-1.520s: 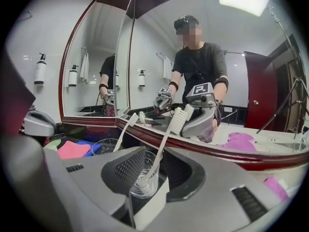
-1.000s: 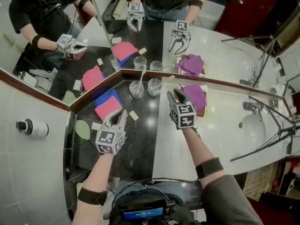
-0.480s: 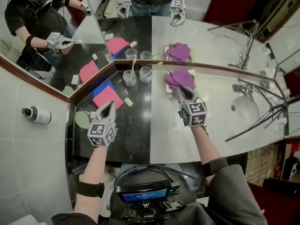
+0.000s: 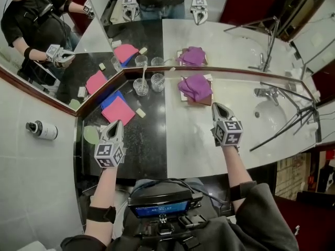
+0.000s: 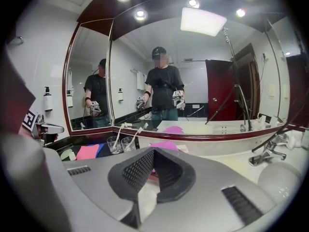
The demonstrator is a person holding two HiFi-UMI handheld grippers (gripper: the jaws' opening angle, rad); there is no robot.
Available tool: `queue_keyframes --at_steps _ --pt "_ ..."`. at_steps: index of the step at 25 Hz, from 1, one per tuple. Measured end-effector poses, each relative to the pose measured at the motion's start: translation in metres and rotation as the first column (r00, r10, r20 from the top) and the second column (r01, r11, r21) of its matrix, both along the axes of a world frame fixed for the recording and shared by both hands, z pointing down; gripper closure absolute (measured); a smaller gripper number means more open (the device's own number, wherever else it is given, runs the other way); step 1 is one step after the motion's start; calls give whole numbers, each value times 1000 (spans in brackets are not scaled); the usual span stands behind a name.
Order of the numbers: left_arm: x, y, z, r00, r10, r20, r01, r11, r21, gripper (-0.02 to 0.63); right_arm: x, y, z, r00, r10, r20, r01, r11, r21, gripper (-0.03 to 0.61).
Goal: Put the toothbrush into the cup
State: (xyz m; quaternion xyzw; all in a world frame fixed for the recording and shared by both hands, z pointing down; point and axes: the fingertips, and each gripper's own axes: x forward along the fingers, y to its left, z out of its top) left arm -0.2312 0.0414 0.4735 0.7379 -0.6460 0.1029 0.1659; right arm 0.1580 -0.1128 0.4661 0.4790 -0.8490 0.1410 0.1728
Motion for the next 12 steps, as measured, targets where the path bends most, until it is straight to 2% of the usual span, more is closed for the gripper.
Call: queue_keyframes --at_steps 7,12 --pt "-8 6 0 1000 -18 -2 18 1000 -11 614 53 14 7 994 109 -8 -110 994 -25 563" --pt "-4 2 1 1000 -9 -2 9 1000 -17 614 73 22 15 989 151 -8 -151 987 -48 563"
